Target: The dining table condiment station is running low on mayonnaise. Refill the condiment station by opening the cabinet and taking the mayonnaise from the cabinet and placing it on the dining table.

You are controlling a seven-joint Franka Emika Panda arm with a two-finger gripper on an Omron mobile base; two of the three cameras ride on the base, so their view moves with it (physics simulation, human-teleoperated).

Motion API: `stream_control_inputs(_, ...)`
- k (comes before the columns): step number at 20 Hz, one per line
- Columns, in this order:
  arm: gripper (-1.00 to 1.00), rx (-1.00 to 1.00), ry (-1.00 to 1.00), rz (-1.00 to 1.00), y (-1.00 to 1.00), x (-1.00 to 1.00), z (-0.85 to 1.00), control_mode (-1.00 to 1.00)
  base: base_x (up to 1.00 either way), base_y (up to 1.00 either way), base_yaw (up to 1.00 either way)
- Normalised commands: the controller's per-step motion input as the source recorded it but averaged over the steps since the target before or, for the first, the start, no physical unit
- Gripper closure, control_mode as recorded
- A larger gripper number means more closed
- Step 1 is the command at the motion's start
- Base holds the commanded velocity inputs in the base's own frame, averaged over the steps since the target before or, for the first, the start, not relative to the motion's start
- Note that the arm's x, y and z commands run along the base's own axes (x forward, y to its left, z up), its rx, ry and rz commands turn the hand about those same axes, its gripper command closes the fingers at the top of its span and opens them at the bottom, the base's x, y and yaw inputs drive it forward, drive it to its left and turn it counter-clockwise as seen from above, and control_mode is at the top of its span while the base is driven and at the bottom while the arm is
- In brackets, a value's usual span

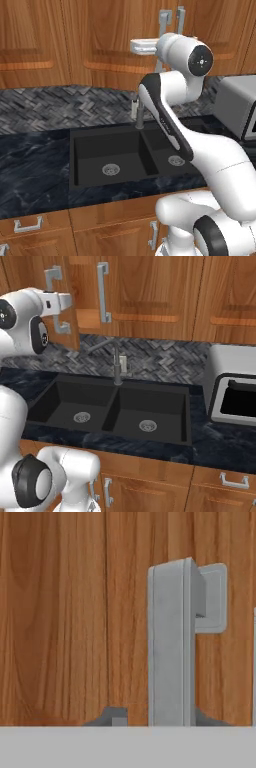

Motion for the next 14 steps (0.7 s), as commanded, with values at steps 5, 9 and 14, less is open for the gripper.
stream_control_inputs(5, 1.0, 0.11, 0.11, 0.03, 0.65, -0.65, 0.04, -1.0, 0.0, 0.0, 0.0)
stream_control_inputs(9, 1.0, 0.25, 0.04, 0.01, 0.01, -0.75, 0.14, -1.0, 0.0, 0.0, 0.0)
stream_control_inputs(14, -1.0, 0.39, 0.0, 0.04, -0.57, -0.86, 0.1, -1.0, 0.0, 0.0, 0.0)
